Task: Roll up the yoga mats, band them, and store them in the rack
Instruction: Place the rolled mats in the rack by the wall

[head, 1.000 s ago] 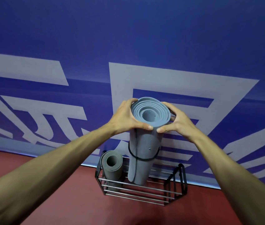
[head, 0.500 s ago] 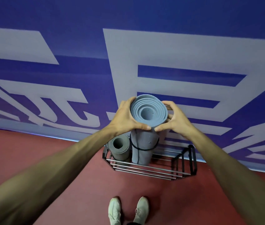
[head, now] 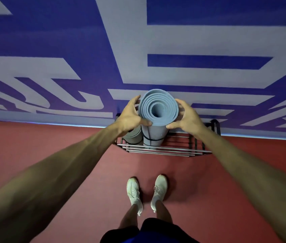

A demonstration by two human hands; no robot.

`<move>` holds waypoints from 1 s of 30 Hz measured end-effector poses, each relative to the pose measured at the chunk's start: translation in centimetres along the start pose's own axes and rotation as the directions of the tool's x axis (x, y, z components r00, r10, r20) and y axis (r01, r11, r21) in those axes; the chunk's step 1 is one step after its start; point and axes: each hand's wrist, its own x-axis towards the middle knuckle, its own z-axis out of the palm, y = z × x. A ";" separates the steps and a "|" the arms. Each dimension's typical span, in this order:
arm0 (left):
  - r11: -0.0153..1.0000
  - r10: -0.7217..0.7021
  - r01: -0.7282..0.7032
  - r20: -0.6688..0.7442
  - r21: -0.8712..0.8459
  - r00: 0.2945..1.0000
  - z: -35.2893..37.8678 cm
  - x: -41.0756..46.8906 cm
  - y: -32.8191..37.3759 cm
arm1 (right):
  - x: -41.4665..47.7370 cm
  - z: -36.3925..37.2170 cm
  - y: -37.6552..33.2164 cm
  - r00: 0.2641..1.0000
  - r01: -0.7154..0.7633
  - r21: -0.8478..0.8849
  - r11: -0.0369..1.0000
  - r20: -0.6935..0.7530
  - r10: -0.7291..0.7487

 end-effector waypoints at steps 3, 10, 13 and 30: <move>0.999 -0.037 0.037 0.019 0.038 0.999 0.1 1.2 -2.1 | 0.4 1.8 2.7 0.998 -0.052 0.047 0.998 -0.026 0.053; 0.992 -0.122 0.119 0.050 0.046 0.991 0.9 4.6 -6.1 | 3.0 4.2 8.9 0.996 -0.090 -0.034 0.995 -0.011 0.090; 0.992 -0.120 0.117 0.052 0.048 0.991 1.6 6.2 -7.9 | 3.8 5.1 11.2 0.990 -0.140 0.003 0.990 -0.032 0.140; 0.705 -0.020 -0.069 0.117 0.706 0.993 0.8 12.0 -16.1 | 6.3 9.2 19.1 0.990 -0.140 0.019 0.990 -0.031 0.141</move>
